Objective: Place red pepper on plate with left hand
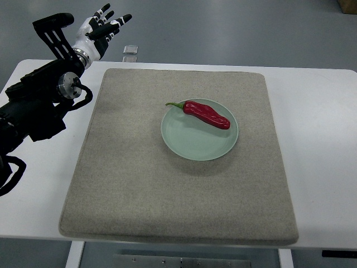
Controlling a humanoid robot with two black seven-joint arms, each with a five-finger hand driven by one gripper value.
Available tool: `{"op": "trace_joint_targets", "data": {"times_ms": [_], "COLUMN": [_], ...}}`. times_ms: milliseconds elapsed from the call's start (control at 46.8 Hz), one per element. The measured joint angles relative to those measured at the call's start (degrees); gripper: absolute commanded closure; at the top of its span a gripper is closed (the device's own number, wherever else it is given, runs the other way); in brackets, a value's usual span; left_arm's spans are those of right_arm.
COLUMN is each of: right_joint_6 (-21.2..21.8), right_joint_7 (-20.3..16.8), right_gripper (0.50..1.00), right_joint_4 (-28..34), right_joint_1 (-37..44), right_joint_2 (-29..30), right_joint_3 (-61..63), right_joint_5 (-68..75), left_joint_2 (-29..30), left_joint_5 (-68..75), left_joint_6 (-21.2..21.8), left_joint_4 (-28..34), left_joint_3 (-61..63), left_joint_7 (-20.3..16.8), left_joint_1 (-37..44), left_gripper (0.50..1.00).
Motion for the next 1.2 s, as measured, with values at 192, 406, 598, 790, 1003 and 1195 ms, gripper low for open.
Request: {"op": "trace_joint_targets", "data": {"times_ms": [192,406,598,790,1003,1195], "right_joint_6": [0.0,0.0,0.0,0.0,0.0,0.0], "right_joint_7": [0.0,0.0,0.0,0.0,0.0,0.0], "right_gripper": [0.568,0.568,0.568,0.568,0.568,0.568], "right_joint_4": [0.0,0.0,0.0,0.0,0.0,0.0], "right_joint_1": [0.0,0.0,0.0,0.0,0.0,0.0], "right_joint_2": [0.0,0.0,0.0,0.0,0.0,0.0], "right_joint_3": [0.0,0.0,0.0,0.0,0.0,0.0], "right_joint_5": [0.0,0.0,0.0,0.0,0.0,0.0], "left_joint_2": [-0.44,-1.78,-1.7,-1.66,-0.49,1.25], "left_joint_5": [-10.81,-13.11,-12.24,-12.03,-11.98,-12.03], "left_joint_6": [-8.89,-12.01,-11.77,-11.83,-11.86,-11.86], "left_joint_4": [0.74,2.09,2.17,2.14,2.22,2.23], "left_joint_3": [-0.09,0.02,0.14,0.19,0.13,0.1], "left_joint_7": [-0.08,-0.1,-0.23,-0.41,-0.52,-0.74], "left_joint_1": [0.49,1.1,2.64,3.27,3.41,2.56], "left_gripper": [0.5,0.5,0.501,0.5,0.5,0.5]}}
